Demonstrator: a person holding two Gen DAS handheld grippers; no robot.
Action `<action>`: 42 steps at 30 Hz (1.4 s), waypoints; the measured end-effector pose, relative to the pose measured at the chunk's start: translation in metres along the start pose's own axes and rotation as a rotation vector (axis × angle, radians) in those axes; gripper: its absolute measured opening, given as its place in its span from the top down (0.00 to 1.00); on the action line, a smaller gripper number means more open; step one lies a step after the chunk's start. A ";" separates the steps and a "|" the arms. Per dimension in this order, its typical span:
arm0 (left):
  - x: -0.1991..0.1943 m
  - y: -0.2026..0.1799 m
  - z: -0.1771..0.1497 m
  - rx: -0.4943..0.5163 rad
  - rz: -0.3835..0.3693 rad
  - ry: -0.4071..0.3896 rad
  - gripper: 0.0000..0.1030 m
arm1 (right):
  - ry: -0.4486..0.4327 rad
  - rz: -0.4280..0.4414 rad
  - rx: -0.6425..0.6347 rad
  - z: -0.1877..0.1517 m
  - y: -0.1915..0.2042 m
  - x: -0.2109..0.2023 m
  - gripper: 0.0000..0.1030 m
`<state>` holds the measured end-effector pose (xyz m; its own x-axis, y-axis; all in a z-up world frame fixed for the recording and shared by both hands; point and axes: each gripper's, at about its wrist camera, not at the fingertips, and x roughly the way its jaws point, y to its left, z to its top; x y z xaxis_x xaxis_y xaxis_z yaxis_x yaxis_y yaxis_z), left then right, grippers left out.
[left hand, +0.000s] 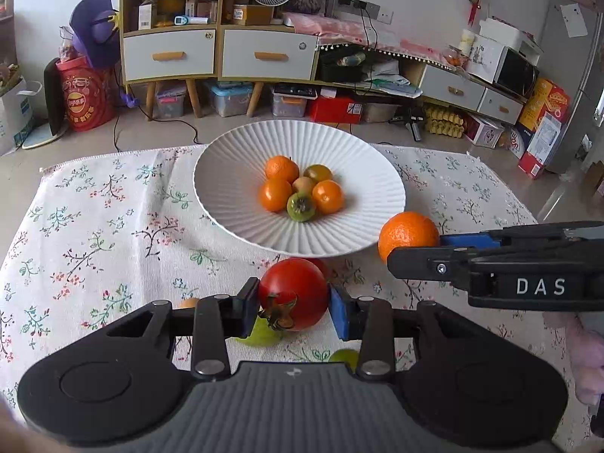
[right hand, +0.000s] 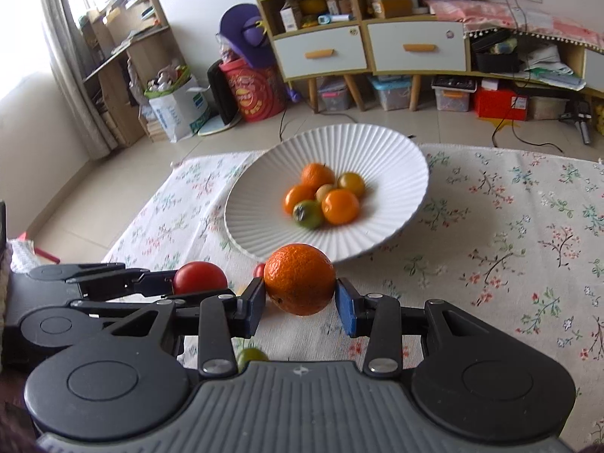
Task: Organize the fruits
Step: 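Carry the red tomato and tangerine into the white bowl and open both tools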
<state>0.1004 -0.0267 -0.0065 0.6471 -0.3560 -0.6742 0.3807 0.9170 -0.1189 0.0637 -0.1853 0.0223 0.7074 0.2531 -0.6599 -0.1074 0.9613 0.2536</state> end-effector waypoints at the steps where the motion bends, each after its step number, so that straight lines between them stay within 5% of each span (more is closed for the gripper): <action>1: 0.001 -0.001 0.003 -0.001 0.003 -0.010 0.68 | -0.007 -0.008 0.008 0.003 -0.001 0.002 0.64; 11: 0.027 -0.012 0.015 0.038 0.040 -0.094 0.68 | -0.033 -0.033 0.150 0.019 -0.015 0.022 0.64; 33: 0.051 -0.015 0.014 0.014 0.015 -0.102 0.68 | -0.019 -0.021 0.264 0.018 -0.024 0.039 0.62; 42: 0.042 -0.013 0.015 0.041 0.036 -0.093 0.50 | -0.028 -0.008 0.259 0.019 -0.025 0.029 0.52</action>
<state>0.1322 -0.0566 -0.0219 0.7185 -0.3403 -0.6066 0.3821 0.9219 -0.0645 0.0998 -0.2040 0.0102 0.7271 0.2391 -0.6435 0.0778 0.9026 0.4233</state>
